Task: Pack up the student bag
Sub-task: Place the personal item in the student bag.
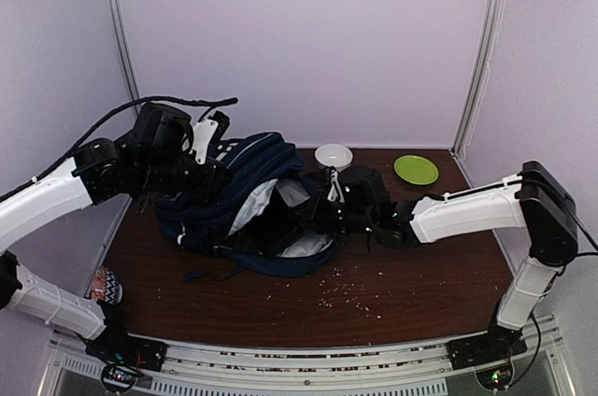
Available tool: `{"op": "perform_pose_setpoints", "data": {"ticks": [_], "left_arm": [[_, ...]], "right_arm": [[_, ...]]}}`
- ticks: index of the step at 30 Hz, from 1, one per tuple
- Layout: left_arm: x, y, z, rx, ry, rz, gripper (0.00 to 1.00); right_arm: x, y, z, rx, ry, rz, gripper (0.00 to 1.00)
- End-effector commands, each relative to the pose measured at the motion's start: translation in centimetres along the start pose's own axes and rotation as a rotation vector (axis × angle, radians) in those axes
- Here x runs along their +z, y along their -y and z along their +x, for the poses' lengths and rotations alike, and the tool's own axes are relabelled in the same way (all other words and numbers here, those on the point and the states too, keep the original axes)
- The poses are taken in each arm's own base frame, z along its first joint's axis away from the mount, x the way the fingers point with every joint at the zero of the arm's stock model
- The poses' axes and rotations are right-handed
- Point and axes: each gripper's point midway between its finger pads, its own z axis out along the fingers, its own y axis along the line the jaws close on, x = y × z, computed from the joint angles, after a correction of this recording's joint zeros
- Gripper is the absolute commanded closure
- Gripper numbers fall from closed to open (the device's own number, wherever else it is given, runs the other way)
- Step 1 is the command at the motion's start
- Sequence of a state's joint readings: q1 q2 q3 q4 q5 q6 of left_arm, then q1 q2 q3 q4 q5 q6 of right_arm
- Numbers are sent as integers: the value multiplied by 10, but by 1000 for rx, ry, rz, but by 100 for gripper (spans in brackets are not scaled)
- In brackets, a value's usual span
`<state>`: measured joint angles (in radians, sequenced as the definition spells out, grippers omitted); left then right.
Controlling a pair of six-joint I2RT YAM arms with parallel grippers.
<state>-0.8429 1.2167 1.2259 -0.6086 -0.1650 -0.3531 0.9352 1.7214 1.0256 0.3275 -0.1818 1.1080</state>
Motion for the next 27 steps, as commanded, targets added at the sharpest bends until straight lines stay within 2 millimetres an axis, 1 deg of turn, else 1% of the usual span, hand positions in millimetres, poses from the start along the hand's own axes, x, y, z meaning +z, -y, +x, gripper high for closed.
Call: {"op": "perform_pose_setpoints", "data": {"ticks": [1,4,6,8,10,13,14,17,18,20,22,24,27], "left_arm": [[-41,23,-64,-68,261,143,100],[-40,23,-60,-70,254,146,100],[-39,23,-58,-69,249,144,100],[-38,22,-56,-69,245,143,100],[-36,22,-54,-68,239,140,100],[-32,22,-51,-70,231,139,100],[-30,22,-50,-70,228,138,100],[-25,22,-47,-70,217,132,100],[-23,22,-46,-71,213,132,100],[-19,23,-45,-72,207,131,100],[-16,23,-45,-73,204,131,100],[-13,23,-45,-72,201,126,100],[-8,23,-46,-74,199,121,100]], "right_arm": [[17,-34,-50,33,160,-134,100],[29,-23,-68,23,212,-96,100],[37,-13,-80,-2,234,-40,100],[41,-8,-93,-19,251,-15,100],[42,2,-108,-29,279,33,100],[46,4,-124,-50,292,64,100],[49,5,-125,-64,284,81,98],[52,8,-126,-110,255,127,60],[51,8,-125,-119,246,138,52],[41,7,-126,-142,244,170,40],[28,8,-125,-158,240,197,35],[12,7,-122,-169,247,196,33],[-5,6,-107,-184,209,173,32]]}}
